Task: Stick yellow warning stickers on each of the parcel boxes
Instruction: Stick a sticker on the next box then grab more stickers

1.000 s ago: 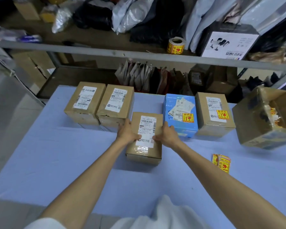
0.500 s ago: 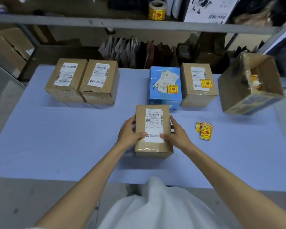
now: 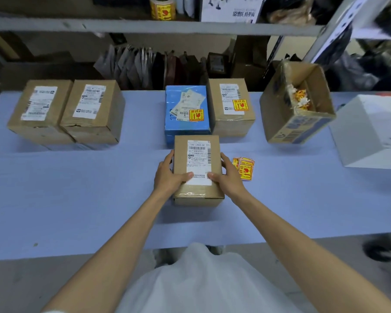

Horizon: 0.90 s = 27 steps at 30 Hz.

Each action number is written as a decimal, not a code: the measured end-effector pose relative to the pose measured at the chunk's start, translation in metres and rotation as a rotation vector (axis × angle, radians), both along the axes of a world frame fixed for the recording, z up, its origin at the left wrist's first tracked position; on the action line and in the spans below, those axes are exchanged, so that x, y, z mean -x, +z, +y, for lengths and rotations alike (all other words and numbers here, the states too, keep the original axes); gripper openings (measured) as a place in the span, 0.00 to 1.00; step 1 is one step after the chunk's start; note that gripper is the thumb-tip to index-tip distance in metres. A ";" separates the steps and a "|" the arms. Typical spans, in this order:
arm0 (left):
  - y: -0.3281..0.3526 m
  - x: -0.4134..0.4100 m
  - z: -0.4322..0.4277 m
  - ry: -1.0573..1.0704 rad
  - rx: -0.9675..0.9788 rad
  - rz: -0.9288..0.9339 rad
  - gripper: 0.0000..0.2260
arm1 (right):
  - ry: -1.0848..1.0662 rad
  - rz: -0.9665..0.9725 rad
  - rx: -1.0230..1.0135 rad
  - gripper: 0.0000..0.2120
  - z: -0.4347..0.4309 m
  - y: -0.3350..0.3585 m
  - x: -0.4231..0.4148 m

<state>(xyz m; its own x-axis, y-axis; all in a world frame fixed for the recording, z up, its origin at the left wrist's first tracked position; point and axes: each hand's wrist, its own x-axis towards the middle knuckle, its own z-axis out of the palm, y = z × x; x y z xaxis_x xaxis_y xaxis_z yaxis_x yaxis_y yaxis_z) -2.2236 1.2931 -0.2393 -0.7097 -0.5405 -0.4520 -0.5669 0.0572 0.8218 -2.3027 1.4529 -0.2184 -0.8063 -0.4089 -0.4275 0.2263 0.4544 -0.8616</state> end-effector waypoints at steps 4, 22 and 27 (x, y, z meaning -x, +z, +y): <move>0.005 0.004 0.002 0.036 -0.036 0.004 0.40 | 0.047 0.008 0.025 0.32 0.005 -0.006 0.004; -0.002 -0.004 0.008 0.056 -0.143 0.100 0.38 | -0.259 0.326 -0.507 0.20 0.049 -0.058 0.045; -0.008 -0.008 0.010 0.051 -0.129 0.099 0.37 | -0.353 0.153 -0.589 0.25 0.053 -0.081 0.062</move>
